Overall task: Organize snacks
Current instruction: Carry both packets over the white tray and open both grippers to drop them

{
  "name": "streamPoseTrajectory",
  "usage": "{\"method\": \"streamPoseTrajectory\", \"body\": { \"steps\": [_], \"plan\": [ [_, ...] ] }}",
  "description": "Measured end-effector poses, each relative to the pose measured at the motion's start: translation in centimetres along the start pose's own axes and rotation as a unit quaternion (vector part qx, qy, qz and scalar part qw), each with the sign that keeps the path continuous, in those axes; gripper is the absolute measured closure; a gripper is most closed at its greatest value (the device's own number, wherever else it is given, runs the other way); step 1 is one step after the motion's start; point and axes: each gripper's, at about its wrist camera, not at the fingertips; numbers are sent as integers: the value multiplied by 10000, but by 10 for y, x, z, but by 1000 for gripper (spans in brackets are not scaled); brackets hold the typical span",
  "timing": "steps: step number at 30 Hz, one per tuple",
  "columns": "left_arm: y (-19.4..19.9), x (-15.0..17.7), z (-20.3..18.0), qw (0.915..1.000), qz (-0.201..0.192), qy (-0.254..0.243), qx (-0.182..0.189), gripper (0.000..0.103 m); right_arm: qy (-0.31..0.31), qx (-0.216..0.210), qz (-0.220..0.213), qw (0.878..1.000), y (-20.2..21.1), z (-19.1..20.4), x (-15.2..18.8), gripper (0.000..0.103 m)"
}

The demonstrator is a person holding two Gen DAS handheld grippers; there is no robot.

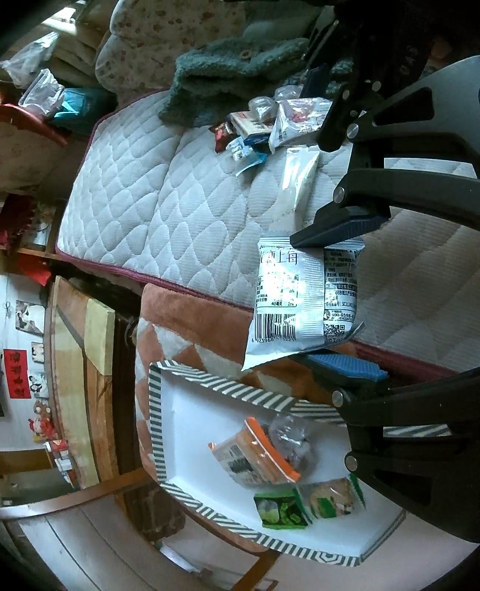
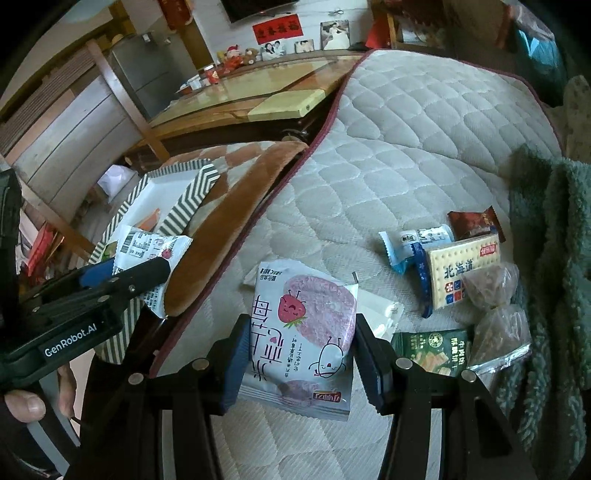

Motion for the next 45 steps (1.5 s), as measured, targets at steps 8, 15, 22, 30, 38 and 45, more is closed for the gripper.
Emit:
{"method": "streamPoseTrajectory", "body": {
  "steps": [8, 15, 22, 30, 38, 45],
  "plan": [
    [13, 4, 11, 9999, -109, 74, -27, 50, 250, 27, -56, 9997, 6, 23, 2, 51],
    [19, 6, 26, 9997, -147, 182, -57, 50, 496, 39, -49, 9988, 6, 43, 1, 51],
    [24, 8, 50, 9990, -228, 335, -183, 50, 773, -10, -4, 9970, 2, 67, -3, 51],
    [26, 12, 92, 9967, -233, 672, -380, 50, 1157, -107, 94, 9932, -10, 99, -12, 51],
    [25, 17, 136, 9927, -209, 1042, -578, 50, 1554, -224, 243, 9873, -30, 137, -23, 51],
    [18, 22, 176, 9865, -121, 1469, -710, 50, 1835, -335, 380, 9817, -49, 167, -33, 51]
  ]
}}
Point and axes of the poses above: each gripper's, at about its wrist camera, not at the fingertips, and y roughly against the way its jaws point, z to its left, x to its underside, and after that the axes turned 3 degrees about -y, right-handed
